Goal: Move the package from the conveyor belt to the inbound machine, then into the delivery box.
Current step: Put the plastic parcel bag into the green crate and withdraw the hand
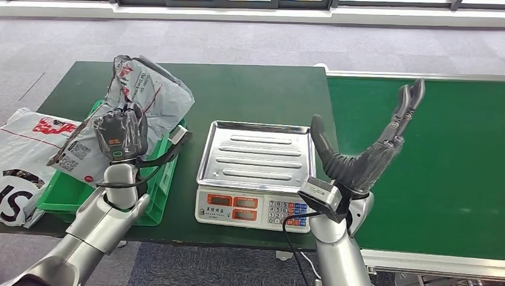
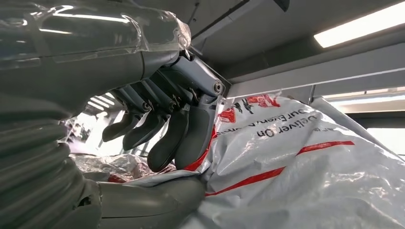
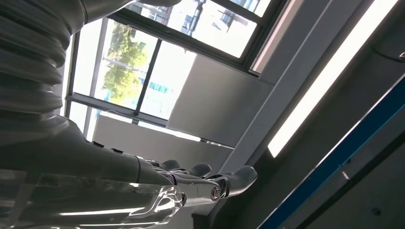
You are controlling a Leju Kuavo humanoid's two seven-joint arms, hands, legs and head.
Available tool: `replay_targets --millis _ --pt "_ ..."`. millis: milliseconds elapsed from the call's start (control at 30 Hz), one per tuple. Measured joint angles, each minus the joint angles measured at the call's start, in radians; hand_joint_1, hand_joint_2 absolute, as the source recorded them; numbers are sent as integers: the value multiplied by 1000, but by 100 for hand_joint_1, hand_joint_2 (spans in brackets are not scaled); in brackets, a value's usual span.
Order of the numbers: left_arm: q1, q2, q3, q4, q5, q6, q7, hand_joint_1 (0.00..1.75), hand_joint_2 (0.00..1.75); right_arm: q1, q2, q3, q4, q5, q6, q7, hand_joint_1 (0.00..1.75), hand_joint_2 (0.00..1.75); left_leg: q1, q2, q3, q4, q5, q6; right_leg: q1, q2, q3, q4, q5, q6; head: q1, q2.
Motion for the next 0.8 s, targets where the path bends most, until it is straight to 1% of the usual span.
replay_targets --millis 100,233,333,367,400,500,533,633,800 --pt "-1 3 7 29 0 0 0 175 175 0 0 1 -2 0 0 0 0 175 0 -1 0 0 0 0 0 0 0 0 0 0 0 0" --pt "-7 -38 25 152 0 0 -18 175 175 1 0 5 -7 0 0 0 0 175 0 -1 0 0 0 0 0 0 0 0 0 0 0 0" --pt "-7 -42 28 165 0 0 -22 175 175 1 0 6 -8 0 0 0 0 175 0 -1 0 0 0 0 0 0 0 0 0 0 0 0" --pt "-8 -49 38 188 0 0 -30 175 175 1 0 8 -8 0 0 0 0 175 0 0 0 0 0 0 0 0 0 0 0 0 0 0" --pt "-16 -63 58 245 2 0 -42 175 175 1 0 11 -9 0 0 0 0 175 0 1 0 0 0 0 0 1 0 0 0 0 0 0" --pt "-74 -114 153 496 10 0 -83 175 175 1 0 25 -14 -1 0 0 0 175 -1 0 2 0 0 0 -1 0 2 0 0 -1 0 0" --pt "-90 -122 173 544 11 0 -88 175 175 0 0 26 -15 -1 0 0 0 175 -1 -1 3 -1 0 0 -1 -1 4 0 -1 -2 0 0" --pt "-114 -134 201 610 11 0 -89 175 175 0 0 27 -16 0 0 0 0 175 0 -1 7 -2 -1 -2 -2 -2 6 0 -2 -4 0 0" --pt "-144 -148 249 704 17 -7 -96 169 175 1 0 27 -20 5 0 0 0 175 0 0 13 -6 1 -4 -3 -2 10 0 0 -6 0 0"
